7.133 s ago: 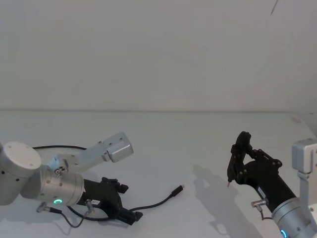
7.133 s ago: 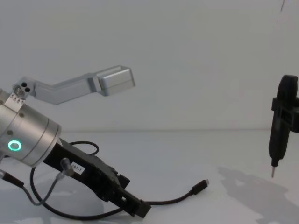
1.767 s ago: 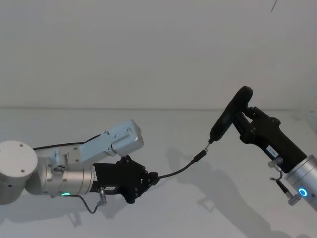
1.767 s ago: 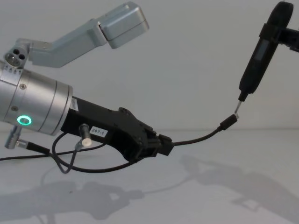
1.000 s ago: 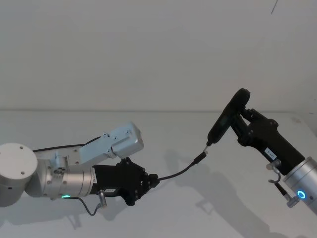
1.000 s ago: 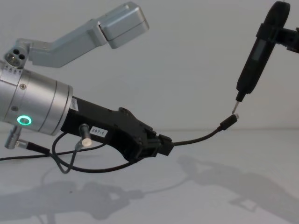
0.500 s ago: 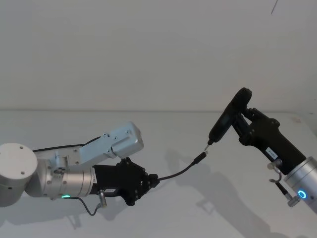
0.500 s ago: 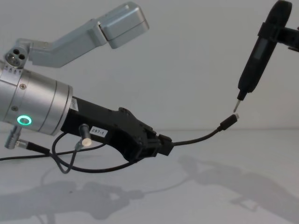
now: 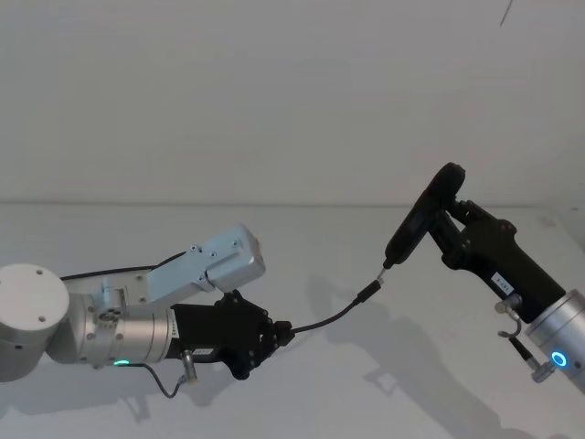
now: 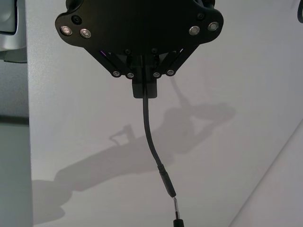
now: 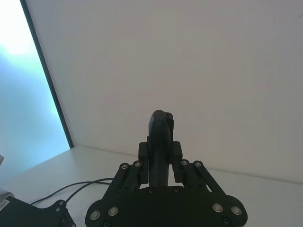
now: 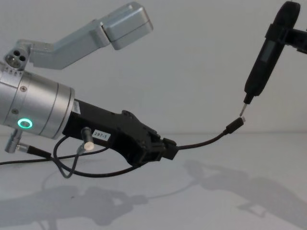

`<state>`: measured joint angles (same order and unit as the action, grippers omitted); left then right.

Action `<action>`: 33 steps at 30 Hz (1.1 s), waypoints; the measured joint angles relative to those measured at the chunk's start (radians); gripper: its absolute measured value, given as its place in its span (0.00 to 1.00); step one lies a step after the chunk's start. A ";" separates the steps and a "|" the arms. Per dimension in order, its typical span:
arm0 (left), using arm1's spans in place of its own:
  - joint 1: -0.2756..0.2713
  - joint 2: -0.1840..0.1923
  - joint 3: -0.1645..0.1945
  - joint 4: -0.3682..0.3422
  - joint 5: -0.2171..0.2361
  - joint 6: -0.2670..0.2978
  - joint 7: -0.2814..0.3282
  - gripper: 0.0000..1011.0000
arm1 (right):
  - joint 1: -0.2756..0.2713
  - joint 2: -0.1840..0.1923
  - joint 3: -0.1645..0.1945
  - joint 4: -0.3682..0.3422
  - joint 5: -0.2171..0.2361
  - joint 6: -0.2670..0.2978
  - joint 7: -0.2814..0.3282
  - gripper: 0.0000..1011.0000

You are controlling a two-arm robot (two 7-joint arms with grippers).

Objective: Pick up the data cable with the one hand.

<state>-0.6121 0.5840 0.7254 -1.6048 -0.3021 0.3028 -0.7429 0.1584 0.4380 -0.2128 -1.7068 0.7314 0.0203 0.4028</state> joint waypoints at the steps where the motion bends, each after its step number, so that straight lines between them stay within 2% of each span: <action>1: 0.000 0.000 0.000 0.000 0.000 0.000 0.000 0.04 | 0.000 0.001 0.000 0.000 0.001 0.001 0.000 0.28; 19: 0.000 0.000 0.000 0.000 0.000 0.000 0.000 0.04 | 0.004 0.012 -0.009 0.007 0.024 0.004 0.002 0.28; 33: 0.000 0.000 0.000 0.000 0.000 0.000 0.000 0.04 | 0.009 0.015 -0.017 0.013 0.030 -0.007 -0.020 0.28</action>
<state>-0.6120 0.5840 0.7254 -1.6048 -0.3021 0.3027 -0.7429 0.1671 0.4535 -0.2302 -1.6934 0.7609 0.0137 0.3830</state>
